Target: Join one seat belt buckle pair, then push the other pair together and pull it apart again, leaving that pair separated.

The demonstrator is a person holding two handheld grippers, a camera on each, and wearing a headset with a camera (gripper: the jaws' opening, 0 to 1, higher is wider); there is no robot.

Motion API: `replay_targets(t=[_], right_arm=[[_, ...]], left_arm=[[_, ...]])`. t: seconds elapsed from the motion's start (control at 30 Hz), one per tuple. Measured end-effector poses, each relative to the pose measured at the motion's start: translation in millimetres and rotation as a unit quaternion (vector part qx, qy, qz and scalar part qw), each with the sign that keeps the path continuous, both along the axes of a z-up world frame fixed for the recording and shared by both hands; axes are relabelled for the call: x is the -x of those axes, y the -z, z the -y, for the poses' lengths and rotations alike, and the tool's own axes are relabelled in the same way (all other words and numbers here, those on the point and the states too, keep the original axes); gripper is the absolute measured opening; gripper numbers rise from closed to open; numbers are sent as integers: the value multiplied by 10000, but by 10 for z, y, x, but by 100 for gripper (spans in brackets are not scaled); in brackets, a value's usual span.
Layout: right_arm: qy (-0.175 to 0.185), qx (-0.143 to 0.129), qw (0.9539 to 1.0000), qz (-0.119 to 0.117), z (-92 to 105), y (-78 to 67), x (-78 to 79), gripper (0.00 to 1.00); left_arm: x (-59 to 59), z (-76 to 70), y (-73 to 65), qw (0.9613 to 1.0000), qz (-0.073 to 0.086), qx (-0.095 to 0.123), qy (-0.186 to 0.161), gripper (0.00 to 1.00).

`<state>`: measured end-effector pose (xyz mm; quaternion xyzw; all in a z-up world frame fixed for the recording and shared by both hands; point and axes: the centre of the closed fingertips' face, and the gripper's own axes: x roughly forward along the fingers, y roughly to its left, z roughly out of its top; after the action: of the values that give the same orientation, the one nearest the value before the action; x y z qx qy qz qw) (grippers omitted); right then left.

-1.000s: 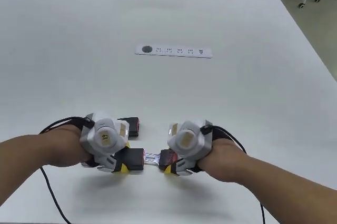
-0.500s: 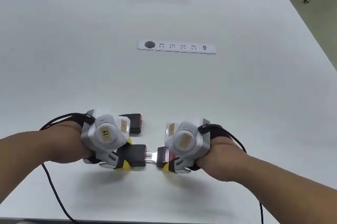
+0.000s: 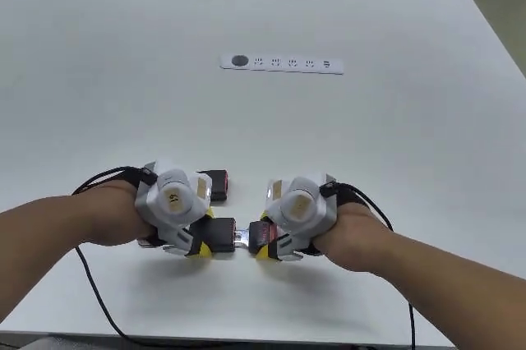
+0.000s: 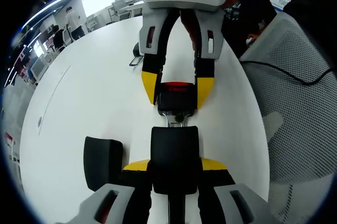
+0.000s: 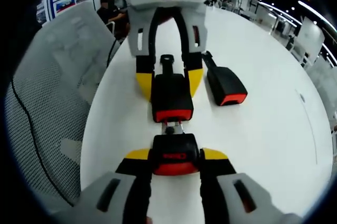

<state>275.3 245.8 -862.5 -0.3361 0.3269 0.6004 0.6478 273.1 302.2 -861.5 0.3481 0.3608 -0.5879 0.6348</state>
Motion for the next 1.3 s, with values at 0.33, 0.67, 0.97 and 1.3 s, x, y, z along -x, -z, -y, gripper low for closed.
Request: replay_targets(t=[0.33,0.67,0.97,1.3], right_arm=[[-13,22,10000,-9,-112,6,-17,34],[-21,-3,10000,-45,-188,13,-19,34],[-32,-183,9997,-173,-177,22,-11,35],[-54,-220,9995,-217,-179,21,7,35]], left_arm=[[-6,5,-3,9999,0,134,-66,34],[-3,13,4,10000,-1,60,34,35],[1,9,1,10000,22,10,22,35],[-14,-7,1,10000,5,65,-12,35]])
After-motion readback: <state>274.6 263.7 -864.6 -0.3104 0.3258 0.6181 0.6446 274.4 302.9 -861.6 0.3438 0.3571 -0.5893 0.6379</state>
